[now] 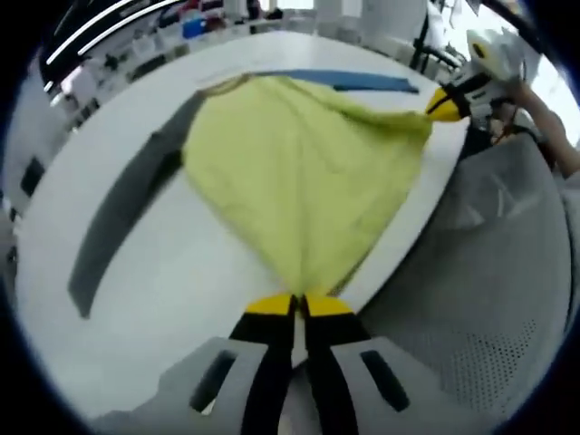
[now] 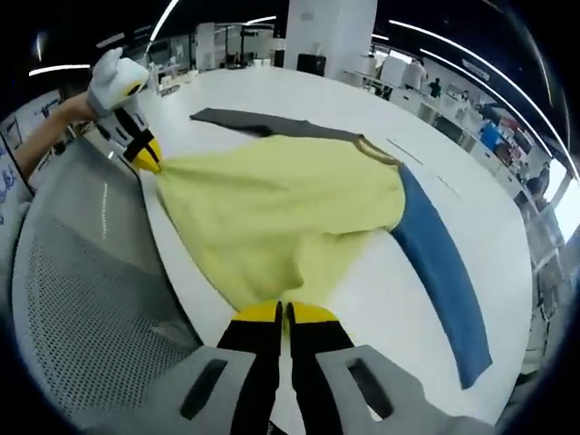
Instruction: Fold the garment on the visible template until the final outline fits inside the template.
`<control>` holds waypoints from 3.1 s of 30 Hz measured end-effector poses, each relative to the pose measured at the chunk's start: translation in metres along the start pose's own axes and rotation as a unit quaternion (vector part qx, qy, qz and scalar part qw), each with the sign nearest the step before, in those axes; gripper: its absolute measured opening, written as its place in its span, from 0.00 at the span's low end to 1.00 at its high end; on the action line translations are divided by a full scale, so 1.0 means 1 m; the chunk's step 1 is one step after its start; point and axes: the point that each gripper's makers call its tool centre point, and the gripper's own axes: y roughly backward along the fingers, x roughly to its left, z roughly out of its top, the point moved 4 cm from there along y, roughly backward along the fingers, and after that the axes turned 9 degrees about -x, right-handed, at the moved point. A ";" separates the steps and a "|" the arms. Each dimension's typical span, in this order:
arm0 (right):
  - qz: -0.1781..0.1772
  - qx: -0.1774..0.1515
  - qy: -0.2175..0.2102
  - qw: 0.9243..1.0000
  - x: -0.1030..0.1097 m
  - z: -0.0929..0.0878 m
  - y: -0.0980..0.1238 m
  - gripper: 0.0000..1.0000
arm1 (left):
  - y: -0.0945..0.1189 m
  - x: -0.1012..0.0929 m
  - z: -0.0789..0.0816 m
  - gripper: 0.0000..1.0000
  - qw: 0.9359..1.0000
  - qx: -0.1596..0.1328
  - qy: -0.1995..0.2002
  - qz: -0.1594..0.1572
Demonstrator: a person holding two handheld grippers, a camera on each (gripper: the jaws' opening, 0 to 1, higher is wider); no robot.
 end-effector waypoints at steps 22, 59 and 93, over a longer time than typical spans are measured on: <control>0.012 0.078 -0.091 0.993 0.020 -0.063 0.015 0.03 | 0.008 0.009 -0.034 0.00 0.999 0.035 0.020 0.013; 0.050 0.143 -0.082 0.985 0.032 -0.083 0.006 0.03 | 0.003 0.008 -0.053 0.00 0.996 0.088 0.005 0.012; 0.078 0.134 -0.064 0.986 0.035 -0.076 0.006 0.18 | 0.007 0.015 -0.055 0.18 0.995 0.098 -0.015 0.011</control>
